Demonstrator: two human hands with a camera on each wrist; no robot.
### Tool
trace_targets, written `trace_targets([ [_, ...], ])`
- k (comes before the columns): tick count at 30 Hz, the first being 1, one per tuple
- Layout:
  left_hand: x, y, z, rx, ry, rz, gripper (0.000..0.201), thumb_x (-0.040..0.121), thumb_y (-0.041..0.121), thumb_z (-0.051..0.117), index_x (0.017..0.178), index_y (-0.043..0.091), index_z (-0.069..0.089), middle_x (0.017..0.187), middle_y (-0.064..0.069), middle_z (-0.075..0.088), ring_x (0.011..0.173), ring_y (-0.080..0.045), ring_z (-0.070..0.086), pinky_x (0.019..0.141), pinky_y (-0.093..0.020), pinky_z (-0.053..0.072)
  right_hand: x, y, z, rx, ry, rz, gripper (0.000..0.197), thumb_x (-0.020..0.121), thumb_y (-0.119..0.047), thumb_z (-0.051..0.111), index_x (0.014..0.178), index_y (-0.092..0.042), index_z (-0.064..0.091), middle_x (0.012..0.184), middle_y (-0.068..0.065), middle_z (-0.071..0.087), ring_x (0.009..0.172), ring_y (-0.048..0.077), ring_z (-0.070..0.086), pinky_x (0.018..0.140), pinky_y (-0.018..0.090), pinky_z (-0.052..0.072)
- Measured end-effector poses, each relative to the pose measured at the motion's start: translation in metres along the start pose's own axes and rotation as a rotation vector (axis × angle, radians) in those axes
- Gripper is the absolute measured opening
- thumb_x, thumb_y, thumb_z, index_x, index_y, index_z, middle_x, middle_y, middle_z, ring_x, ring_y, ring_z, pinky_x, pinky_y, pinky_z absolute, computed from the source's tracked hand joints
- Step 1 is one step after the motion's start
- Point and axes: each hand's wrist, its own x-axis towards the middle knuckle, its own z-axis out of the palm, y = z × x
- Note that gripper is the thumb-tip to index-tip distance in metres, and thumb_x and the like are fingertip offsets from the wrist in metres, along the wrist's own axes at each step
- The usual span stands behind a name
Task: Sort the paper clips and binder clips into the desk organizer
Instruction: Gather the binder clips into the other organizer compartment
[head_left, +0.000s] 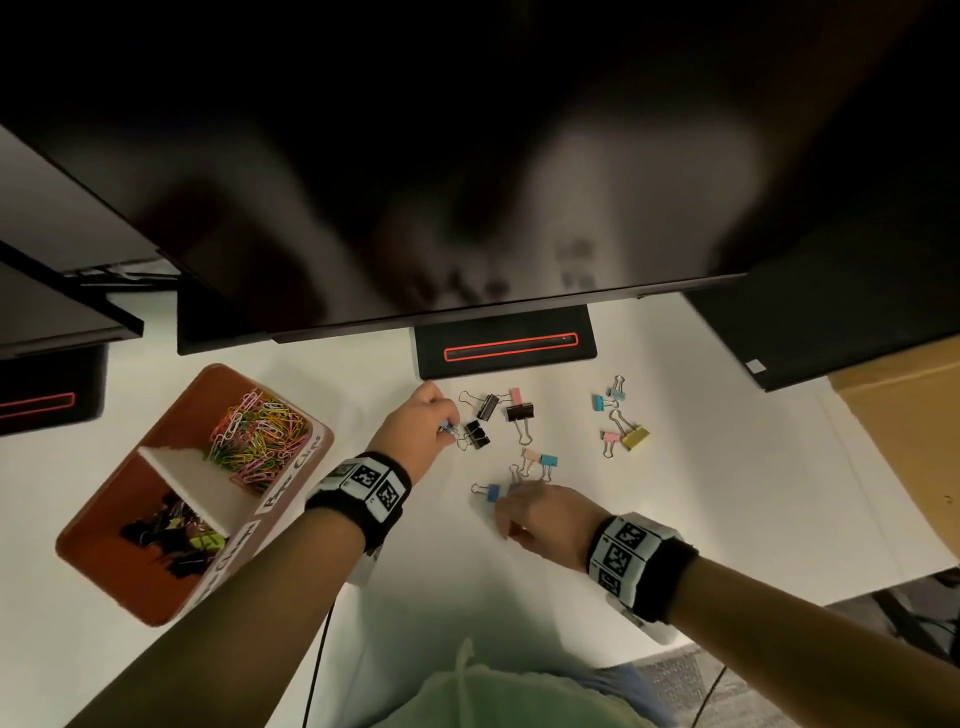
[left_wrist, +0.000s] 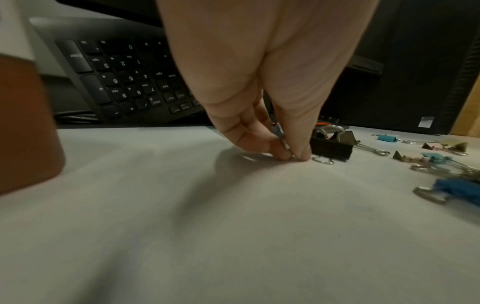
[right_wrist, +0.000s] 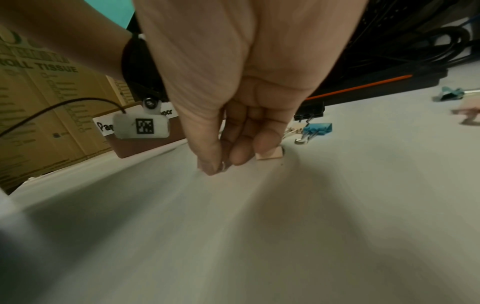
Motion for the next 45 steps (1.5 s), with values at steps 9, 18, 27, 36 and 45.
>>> trace_targets([
  [9, -0.037, -0.019, 0.006, -0.112, 0.141, 0.003, 0.01, 0.08, 0.013, 0.067, 0.087, 0.013, 0.059, 0.106, -0.001, 0.061, 0.075, -0.01, 0.054, 0.072, -0.015, 0.043, 0.026, -0.004, -0.013, -0.054, 0.071, 0.131, 0.035, 0.091, -0.024, 0.051, 0.126, -0.026, 0.05, 0.117, 0.005, 0.062, 0.11, 0.027, 0.053, 0.092, 0.04, 0.047],
  [18, -0.044, -0.029, -0.008, -0.255, 0.221, -0.179, 0.027, 0.079, 0.011, 0.069, 0.106, 0.016, 0.062, 0.095, -0.003, 0.055, 0.082, -0.016, 0.055, 0.078, -0.025, 0.046, 0.039, -0.013, -0.015, -0.035, 0.092, 0.177, 0.018, 0.088, -0.022, 0.053, 0.095, -0.011, 0.065, 0.109, 0.008, 0.055, 0.099, 0.027, 0.055, 0.079, 0.035, 0.048],
  [27, -0.021, -0.025, -0.014, -0.356, 0.188, -0.286, 0.012, 0.09, 0.015, 0.055, 0.098, 0.009, 0.06, 0.096, -0.005, 0.062, 0.087, -0.017, 0.055, 0.075, -0.025, 0.04, 0.041, -0.012, -0.024, 0.073, 0.104, 0.103, 0.043, 0.089, -0.018, 0.055, 0.129, -0.029, 0.045, 0.116, 0.002, 0.061, 0.103, 0.022, 0.057, 0.086, 0.034, 0.048],
  [36, -0.014, -0.024, -0.008, -0.285, 0.213, -0.316, 0.024, 0.088, 0.023, 0.058, 0.104, 0.007, 0.068, 0.109, -0.012, 0.05, 0.088, -0.019, 0.053, 0.087, -0.02, 0.037, 0.069, -0.024, -0.015, 0.03, 0.1, 0.127, 0.018, 0.088, -0.016, 0.053, 0.106, -0.013, 0.057, 0.105, 0.01, 0.057, 0.097, 0.032, 0.057, 0.081, 0.041, 0.051],
  [45, -0.001, -0.011, 0.002, -0.187, 0.199, -0.321, 0.023, 0.077, 0.026, 0.071, 0.091, 0.009, 0.064, 0.109, -0.006, 0.044, 0.097, -0.02, 0.052, 0.088, -0.024, 0.04, 0.05, -0.016, -0.012, 0.09, 0.119, 0.059, 0.007, 0.083, -0.009, 0.057, 0.09, -0.008, 0.059, 0.098, 0.01, 0.061, 0.092, 0.027, 0.057, 0.077, 0.035, 0.048],
])
